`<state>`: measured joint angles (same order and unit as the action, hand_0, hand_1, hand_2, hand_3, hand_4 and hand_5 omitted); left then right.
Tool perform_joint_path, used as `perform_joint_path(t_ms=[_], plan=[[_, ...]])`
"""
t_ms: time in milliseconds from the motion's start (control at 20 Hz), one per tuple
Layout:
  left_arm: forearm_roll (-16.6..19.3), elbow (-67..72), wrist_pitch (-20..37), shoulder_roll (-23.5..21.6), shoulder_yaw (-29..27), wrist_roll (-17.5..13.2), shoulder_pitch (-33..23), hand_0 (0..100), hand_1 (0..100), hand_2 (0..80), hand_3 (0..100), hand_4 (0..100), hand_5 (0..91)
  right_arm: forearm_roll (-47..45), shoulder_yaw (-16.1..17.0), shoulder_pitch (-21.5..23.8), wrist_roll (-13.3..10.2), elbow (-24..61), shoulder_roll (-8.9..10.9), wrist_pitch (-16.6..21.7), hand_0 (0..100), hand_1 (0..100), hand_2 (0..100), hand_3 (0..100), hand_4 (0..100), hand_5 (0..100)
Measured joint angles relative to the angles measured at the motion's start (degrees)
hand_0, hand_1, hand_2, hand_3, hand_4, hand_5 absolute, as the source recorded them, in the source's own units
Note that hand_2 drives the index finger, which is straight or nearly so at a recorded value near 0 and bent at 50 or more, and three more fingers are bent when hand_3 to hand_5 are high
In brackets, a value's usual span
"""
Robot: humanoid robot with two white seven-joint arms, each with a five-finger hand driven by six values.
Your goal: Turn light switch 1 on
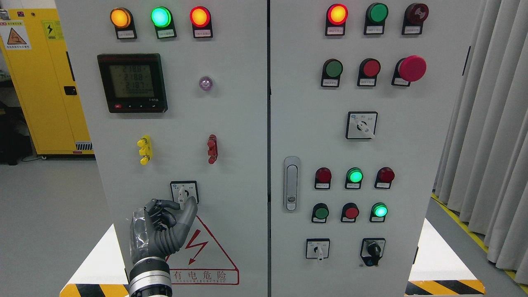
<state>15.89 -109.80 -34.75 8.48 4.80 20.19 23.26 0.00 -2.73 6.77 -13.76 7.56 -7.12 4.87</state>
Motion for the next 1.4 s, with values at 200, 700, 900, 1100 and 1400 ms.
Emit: perform_joint_path(t_ms=[200,700,900,1100,1400], plan=[[0.00,0.28,-0.27,0.01,0.04,-0.02,0.33,18,67,62.7,97,92,87.1,0.00,0.00,0.00,0.00,0.00,0.00,0.00,0,50,4,0,0,0],[0.01,0.72,-0.36,0.03,0.09,-0.02,0.78,21,67,62.9,97,92,87.1,0.00,0.00,0.00,0.00,0.00,0.00,0.00,0,50,4,0,0,0],[0.01,0.82,-0.38,0.05,0.10,-0.02,0.87,24,66,63.0,97,92,87.1,0.00,0.00,0.00,0.00,0.00,0.00,0.00,0,50,4,0,0,0],[0.02,0.89,-0.39,0.07,0.10,-0.02,1.00,25,66,63.1,97,93,87.2,0.00,0.00,0.00,0.00,0.00,0.00,0.00,0,50,4,0,0,0],[0.45,0.98,-0.40,0.10,0.11,-0.01,1.12,26,66,63.7,97,93,87.2,0.00,0.00,0.00,0.00,0.00,0.00,0.00,0,50,4,0,0,0]])
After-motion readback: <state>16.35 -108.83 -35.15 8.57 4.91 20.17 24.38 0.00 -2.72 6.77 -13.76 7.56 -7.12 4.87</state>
